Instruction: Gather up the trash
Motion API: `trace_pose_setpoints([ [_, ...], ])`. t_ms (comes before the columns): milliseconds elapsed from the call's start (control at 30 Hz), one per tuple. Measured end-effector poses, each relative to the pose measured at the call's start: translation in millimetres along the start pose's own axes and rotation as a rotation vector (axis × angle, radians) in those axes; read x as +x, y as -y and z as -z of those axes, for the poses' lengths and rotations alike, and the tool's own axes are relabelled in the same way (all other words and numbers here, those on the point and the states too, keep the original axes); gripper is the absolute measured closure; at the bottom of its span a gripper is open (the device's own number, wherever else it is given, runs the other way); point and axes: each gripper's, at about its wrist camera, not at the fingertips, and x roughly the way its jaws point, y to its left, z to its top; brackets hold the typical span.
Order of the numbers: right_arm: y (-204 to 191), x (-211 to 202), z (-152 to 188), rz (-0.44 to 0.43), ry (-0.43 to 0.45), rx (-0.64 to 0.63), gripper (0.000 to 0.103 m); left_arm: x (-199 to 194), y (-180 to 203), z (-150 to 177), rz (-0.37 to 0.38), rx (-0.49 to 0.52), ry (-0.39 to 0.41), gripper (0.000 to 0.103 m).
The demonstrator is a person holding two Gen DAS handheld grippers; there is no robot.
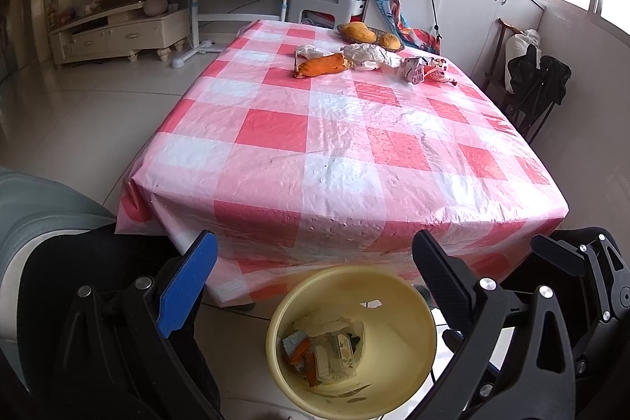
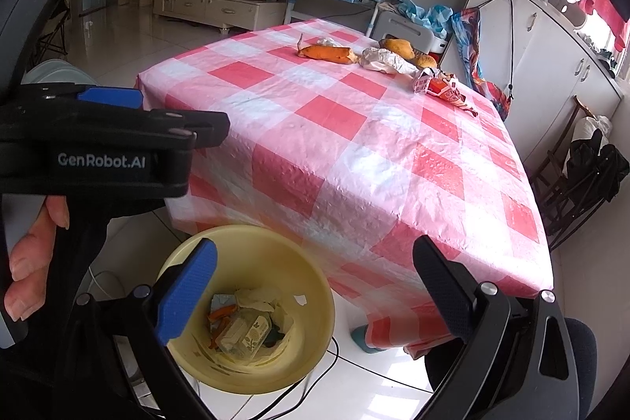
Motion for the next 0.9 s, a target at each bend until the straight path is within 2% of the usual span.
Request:
trace_pose_setpoints([
  [667,2,-6,-2,0.007,0.007,-0.013,0.008,-4,-2,-2,-0.011,0.000,0.021,0.007],
  [767,3,-23,-15,0.024,0.065,-0.064,0.008,-13,-1,-10,-0.041,0.039,0.069,0.007],
  [900,12,-30,-30,0.028,0.124,-0.104,0.008,-12,-12,-38,-0.060,0.005,0.104,0.007],
])
